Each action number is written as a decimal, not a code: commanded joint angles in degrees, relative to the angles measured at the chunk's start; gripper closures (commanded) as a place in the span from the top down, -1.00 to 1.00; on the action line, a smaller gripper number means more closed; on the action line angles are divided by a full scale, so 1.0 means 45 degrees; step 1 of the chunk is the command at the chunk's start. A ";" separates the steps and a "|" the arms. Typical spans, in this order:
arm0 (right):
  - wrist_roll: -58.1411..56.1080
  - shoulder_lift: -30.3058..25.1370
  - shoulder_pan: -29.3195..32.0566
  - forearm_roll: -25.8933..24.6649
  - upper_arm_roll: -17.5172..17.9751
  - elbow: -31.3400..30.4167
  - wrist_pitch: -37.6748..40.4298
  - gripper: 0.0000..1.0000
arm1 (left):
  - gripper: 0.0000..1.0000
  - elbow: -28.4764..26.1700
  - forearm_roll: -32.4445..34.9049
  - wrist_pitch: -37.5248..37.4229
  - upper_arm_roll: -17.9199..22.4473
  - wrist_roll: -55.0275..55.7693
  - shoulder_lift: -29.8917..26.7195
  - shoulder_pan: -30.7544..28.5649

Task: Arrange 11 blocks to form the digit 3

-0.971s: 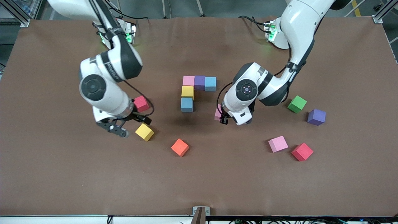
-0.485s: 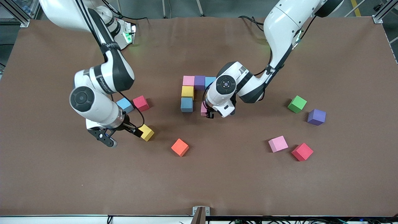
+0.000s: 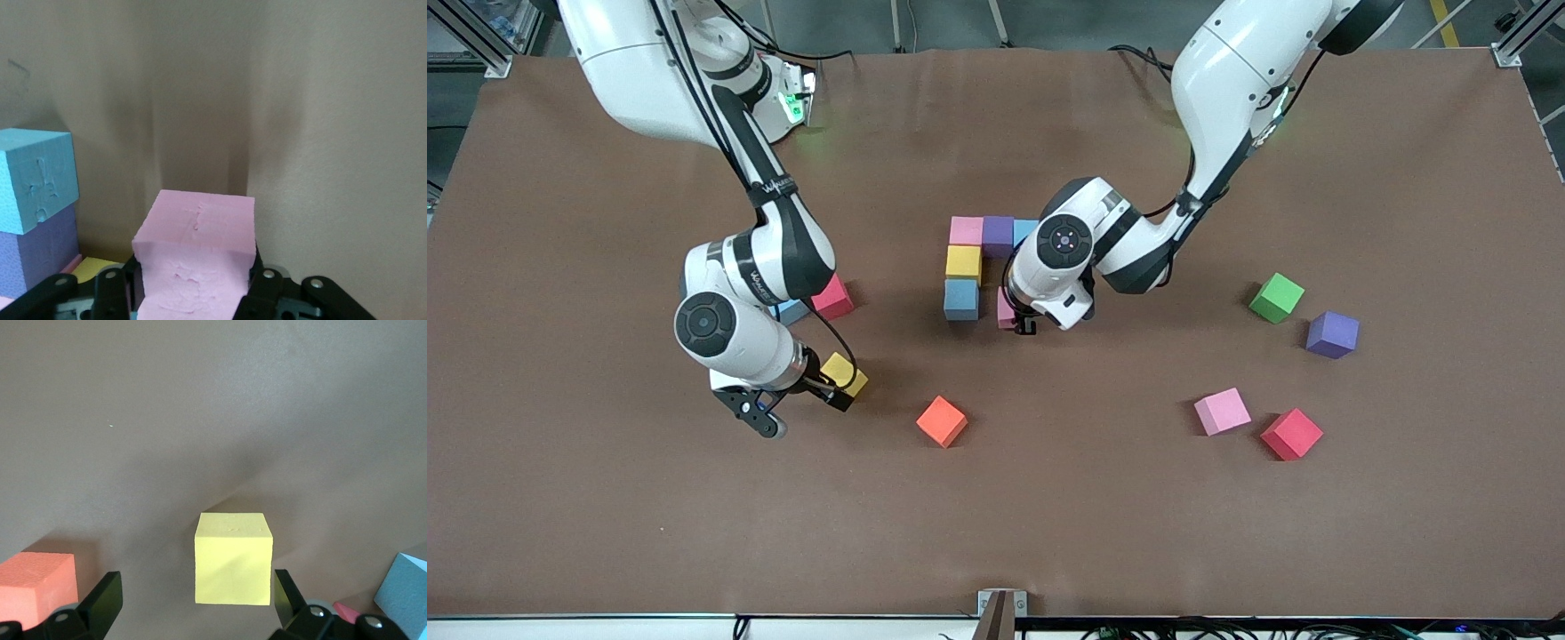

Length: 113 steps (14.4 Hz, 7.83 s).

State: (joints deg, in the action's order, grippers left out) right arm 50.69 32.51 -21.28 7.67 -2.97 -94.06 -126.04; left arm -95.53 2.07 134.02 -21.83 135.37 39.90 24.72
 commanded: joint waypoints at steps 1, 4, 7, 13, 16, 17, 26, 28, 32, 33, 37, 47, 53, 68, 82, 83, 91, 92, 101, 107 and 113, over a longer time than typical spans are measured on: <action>0.0025 0.0195 0.0061 0.0132 0.0094 -0.0055 -0.0213 1.00 | -0.40 -0.0644 0.0086 0.0936 0.0028 0.0307 0.0001 -0.0045; -0.0306 0.0255 0.0003 0.0113 0.0094 -0.0424 -0.0524 1.00 | -0.40 -0.0881 0.0086 0.1642 0.0047 0.0892 -0.0018 0.0073; -0.0579 0.0371 -0.0056 0.0093 0.0094 -0.0719 -0.0897 1.00 | -0.39 -0.0959 0.0086 0.1917 0.0028 0.1011 -0.0018 0.0227; -0.0757 0.0548 -0.0193 0.0054 0.0113 -0.1148 -0.1150 1.00 | -0.39 -0.1135 0.0125 0.2112 0.0086 0.0835 -0.0038 0.0502; -0.0757 0.0548 -0.0232 0.0034 0.0113 -0.1363 -0.1618 0.98 | -0.39 -0.1174 0.0125 0.2306 0.0106 0.0835 -0.0019 0.0600; -0.0757 0.0548 -0.0309 0.0034 0.0113 -0.1479 -0.1852 0.93 | -0.40 -0.1194 0.0125 0.2482 0.0106 0.0835 0.0001 0.0619; -0.0776 0.0548 -0.0330 0.0015 0.0094 -0.1715 -0.1894 -0.48 | -0.40 -0.1194 0.0985 0.2659 0.0125 0.0893 0.0118 0.0736; -0.0757 0.0451 -0.0330 0.0015 0.0113 -0.1618 -0.1874 -0.94 | -0.40 -0.1174 0.0984 0.2659 0.0106 0.0932 0.0118 0.0736; -0.0795 0.0431 -0.0524 0.0054 0.0191 -0.1247 -0.1874 -0.98 | -0.40 -0.1116 0.0965 0.2679 0.0106 0.0971 0.0157 0.0795; -0.0796 0.0450 -0.0815 0.0054 0.0191 -0.1111 -0.1874 -0.98 | -0.40 -0.1077 0.0984 0.2679 0.0106 0.1049 0.0235 0.0795; -0.1319 0.0528 -0.1871 0.0034 0.0191 -0.0408 -0.1893 -0.99 | -0.40 -0.1077 0.0984 0.2835 0.0125 0.1108 0.0333 0.0893; -0.4384 0.0528 -0.2752 -0.0024 0.0152 -0.0328 -0.1854 -0.99 | -0.34 -0.1077 0.0984 0.3109 0.0125 0.1128 0.0489 0.0971; -0.4956 0.0528 -0.2771 -0.0024 0.0133 -0.0387 -0.1835 -0.99 | 0.12 -0.1096 0.0984 0.3109 0.0125 0.1128 0.0509 0.0951; -0.4800 0.1699 -0.3220 0.0113 0.0172 0.1935 0.0997 -0.99 | 1.00 -0.1096 0.1785 0.1429 0.0008 -0.0021 -0.1150 0.0874; -0.4155 0.2482 -0.3806 0.0210 0.0191 0.2699 0.0842 -0.99 | 1.00 0.0486 0.1570 -0.2477 0.0008 -1.0735 -0.2850 -0.3282; -0.4175 0.2482 -0.3826 0.0307 0.0191 0.2660 0.0802 -0.99 | 1.00 0.0428 0.1609 -0.2497 0.0028 -1.1888 -0.2773 -0.3519; -0.4135 0.2403 -0.4158 0.0308 0.0191 0.1841 0.0021 -0.99 | 1.00 0.0699 0.1785 -0.2653 0.0262 -1.7988 -0.2325 -0.5707; -0.4136 0.2403 -0.4158 0.0289 0.0191 0.1820 0.0021 -0.99 | 1.00 0.1029 0.1785 -0.2653 0.0320 -1.8863 -0.2052 -0.5748; -0.4136 0.2247 -0.4216 0.0288 0.0191 0.1255 0.0060 -0.99 | 1.00 0.4488 0.2176 -0.4235 0.1510 -2.3714 0.0644 -0.5592; -0.4116 0.2071 -0.4294 0.0288 0.0191 0.0981 0.0060 -0.99 | 1.00 0.4958 0.2156 -0.4604 0.1942 -2.4654 0.1524 -0.5338; -0.4038 0.1954 -0.4529 0.0347 0.0191 0.0785 0.0021 -0.99 | 1.00 0.4880 0.1063 -0.5075 0.1923 -2.4479 0.1583 -0.5436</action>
State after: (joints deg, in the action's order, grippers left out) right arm 31.55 42.78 -40.50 8.20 -1.91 -86.82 -125.29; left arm -74.81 8.43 112.36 -13.69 24.90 46.37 -0.29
